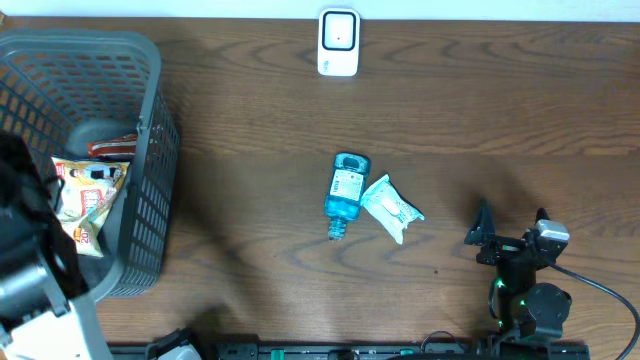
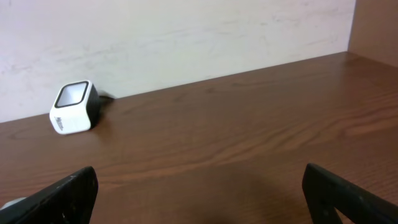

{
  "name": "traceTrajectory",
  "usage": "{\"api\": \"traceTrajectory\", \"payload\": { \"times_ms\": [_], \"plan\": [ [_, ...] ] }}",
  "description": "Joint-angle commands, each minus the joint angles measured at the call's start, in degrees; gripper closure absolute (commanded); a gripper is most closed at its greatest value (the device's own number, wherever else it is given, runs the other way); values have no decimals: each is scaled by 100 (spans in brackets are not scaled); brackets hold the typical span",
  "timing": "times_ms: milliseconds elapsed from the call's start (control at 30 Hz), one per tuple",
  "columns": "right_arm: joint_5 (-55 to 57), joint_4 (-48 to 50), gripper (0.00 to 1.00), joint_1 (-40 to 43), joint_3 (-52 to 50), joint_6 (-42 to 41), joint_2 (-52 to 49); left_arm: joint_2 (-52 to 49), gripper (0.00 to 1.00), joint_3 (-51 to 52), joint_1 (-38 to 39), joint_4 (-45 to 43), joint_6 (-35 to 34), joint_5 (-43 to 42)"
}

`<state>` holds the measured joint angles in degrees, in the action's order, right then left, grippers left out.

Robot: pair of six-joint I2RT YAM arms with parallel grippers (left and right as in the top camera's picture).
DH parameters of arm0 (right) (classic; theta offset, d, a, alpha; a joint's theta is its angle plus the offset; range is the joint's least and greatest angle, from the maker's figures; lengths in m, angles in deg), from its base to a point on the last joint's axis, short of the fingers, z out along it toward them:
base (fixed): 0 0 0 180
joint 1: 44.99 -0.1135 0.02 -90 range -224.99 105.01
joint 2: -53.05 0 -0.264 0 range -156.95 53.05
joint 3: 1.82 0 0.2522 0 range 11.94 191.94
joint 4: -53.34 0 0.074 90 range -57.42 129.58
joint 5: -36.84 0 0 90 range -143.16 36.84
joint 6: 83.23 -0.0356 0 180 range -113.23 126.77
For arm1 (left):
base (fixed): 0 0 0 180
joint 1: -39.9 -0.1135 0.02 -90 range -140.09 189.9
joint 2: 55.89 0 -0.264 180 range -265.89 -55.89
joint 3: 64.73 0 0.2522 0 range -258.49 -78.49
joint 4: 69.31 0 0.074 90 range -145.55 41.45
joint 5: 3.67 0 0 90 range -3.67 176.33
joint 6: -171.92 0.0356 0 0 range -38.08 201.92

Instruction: Scan the item barcode

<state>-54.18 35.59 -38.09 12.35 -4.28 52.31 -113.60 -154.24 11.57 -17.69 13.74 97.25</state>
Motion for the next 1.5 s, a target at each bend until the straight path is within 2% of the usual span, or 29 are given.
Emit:
{"api": "traceTrajectory", "payload": {
  "times_ms": [0, 33, 100, 267, 667, 1100, 1133, 1167, 1233, 1267, 1300, 1367, 1400, 1433, 1467],
  "plan": [
    [46, -15, 1, 28, -9, 63, 20, -234, 18, -24, 13, 455, 109, 656],
    [46, -15, 1, 28, -9, 63, 20, -356, 8, -24, 13, 654, -151, 767],
    [48, -15, 1, 28, -9, 63, 20, -697, 2, -24, 13, 1040, -767, 802],
    [48, -15, 1, 31, -9, 63, 20, -1714, 0, -24, 13, 1493, -1779, 492],
    [46, -15, 1, 31, -9, 63, 20, -3976, 0, -22, 13, 1565, -2026, 240],
    [46, -15, 1, 28, -9, 63, 20, -5274, 0, 166, 13, 1471, -2428, 800],
    [48, -15, 1, 31, -9, 63, 20, -5368, 2, 175, 13, 1458, -2426, 876],
    [46, -15, 1, 28, -9, 63, 20, -5453, 8, 181, 13, 1458, -2426, 925],
    [48, -15, 1, 31, -9, 63, 20, -5626, 42, 181, 13, 1460, -2332, 1005],
    [46, -15, 1, 28, -9, 63, 20, -5718, 51, 181, 13, 1460, -2238, 1016],
    [48, -15, 1, 31, -9, 63, 20, -5781, 57, 181, 13, 1458, -2155, 1014],
    [46, -15, 1, 28, -9, 63, 20, -5928, 59, 197, 13, 1458, -2011, 1014],
    [46, -15, 1, 28, -9, 61, 20, -5976, 65, 210, 13, 1460, -1967, 1019],
    [48, -15, 1, 31, -9, 63, 20, -6011, 75, 216, 13, 1460, -1884, 1014],
    [46, -15, 1, 28, -9, 63, 20, -6039, 92, 219, 13, 1462, -1814, 1014]
  ]
}}
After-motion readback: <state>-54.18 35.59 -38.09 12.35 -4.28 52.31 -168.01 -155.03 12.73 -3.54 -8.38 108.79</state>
